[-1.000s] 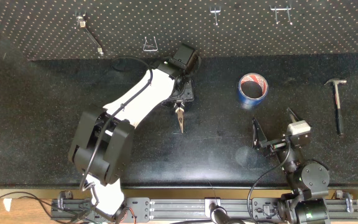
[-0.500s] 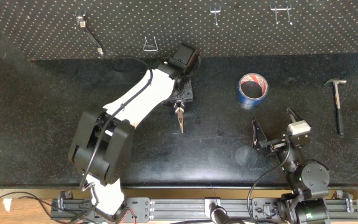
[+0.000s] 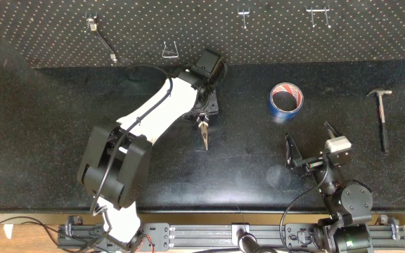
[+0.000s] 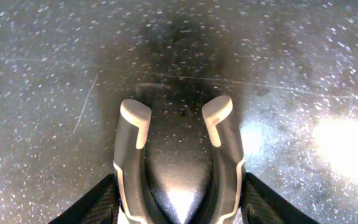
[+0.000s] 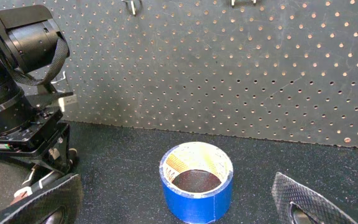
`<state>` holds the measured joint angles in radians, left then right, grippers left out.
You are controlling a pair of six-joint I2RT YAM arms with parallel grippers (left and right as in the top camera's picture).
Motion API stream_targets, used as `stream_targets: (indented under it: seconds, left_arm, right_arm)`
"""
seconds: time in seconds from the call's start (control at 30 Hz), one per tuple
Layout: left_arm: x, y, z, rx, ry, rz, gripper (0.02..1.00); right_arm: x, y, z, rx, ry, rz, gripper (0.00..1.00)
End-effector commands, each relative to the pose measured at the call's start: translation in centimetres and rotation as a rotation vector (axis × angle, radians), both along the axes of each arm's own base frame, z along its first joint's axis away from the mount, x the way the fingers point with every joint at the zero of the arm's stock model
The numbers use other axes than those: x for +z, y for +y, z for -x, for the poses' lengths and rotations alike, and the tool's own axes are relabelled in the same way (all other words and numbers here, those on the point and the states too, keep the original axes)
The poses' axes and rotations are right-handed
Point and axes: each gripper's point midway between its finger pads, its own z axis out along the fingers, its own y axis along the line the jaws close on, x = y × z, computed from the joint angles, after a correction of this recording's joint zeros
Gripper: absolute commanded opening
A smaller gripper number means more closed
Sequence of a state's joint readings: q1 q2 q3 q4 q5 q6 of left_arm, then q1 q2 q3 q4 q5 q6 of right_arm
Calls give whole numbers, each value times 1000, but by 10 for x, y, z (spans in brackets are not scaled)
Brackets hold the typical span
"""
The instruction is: Place Tools Onto Pegboard
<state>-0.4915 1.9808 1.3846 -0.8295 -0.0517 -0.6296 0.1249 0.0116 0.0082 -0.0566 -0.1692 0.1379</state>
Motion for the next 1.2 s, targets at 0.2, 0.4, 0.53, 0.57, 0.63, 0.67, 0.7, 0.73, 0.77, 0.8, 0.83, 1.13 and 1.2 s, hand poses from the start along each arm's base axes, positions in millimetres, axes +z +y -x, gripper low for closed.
stream_targets:
  seconds: [0.2, 0.4, 0.53, 0.57, 0.63, 0.67, 0.7, 0.73, 0.77, 0.8, 0.83, 1.13, 1.2]
  left_arm:
    - [-3, 3, -5, 73, -3, -17, 29]
    - [-1, 4, -6, 43, -19, -40, 27]
    - [19, 5, -13, -5, -109, -100, 27]
    - [31, 7, -17, -19, -154, -126, 27]
    - [52, 10, -21, -46, -222, -157, 27]
    - [63, 13, -23, -40, -253, -161, 25]
    - [79, 16, -25, -30, -294, -162, 27]
    - [92, 19, -26, -29, -327, -162, 27]
    - [109, 22, -27, -42, -371, -167, 27]
    - [124, 25, -27, -54, -409, -174, 25]
    - [140, 29, -26, -70, -446, -180, 27]
    - [258, 76, -88, -147, -898, -250, 27]
    - [271, 83, -101, -135, -1010, -225, 27]
  right_arm:
    - [0, 0, 0, 0, -1, -7, 998]
    - [0, 0, 0, 0, -1, -7, 1000]
    - [0, 0, 0, 0, -1, -7, 998]
    - [0, 0, 0, 0, -1, -7, 998]
    - [0, 0, 0, 0, -1, -7, 996]
    - [0, 0, 0, 0, -1, -7, 998]
    - [0, 0, 0, 0, -1, -7, 1000]
    - [0, 0, 0, 0, -1, -7, 998]
    - [0, 0, 0, 0, -1, -7, 998]
    - [0, 0, 0, 0, -1, -7, 998]
    - [0, 0, 0, 0, -1, -7, 998]
    - [0, 0, 0, 0, -1, -7, 998]
    - [0, 0, 0, 0, -1, -7, 998]
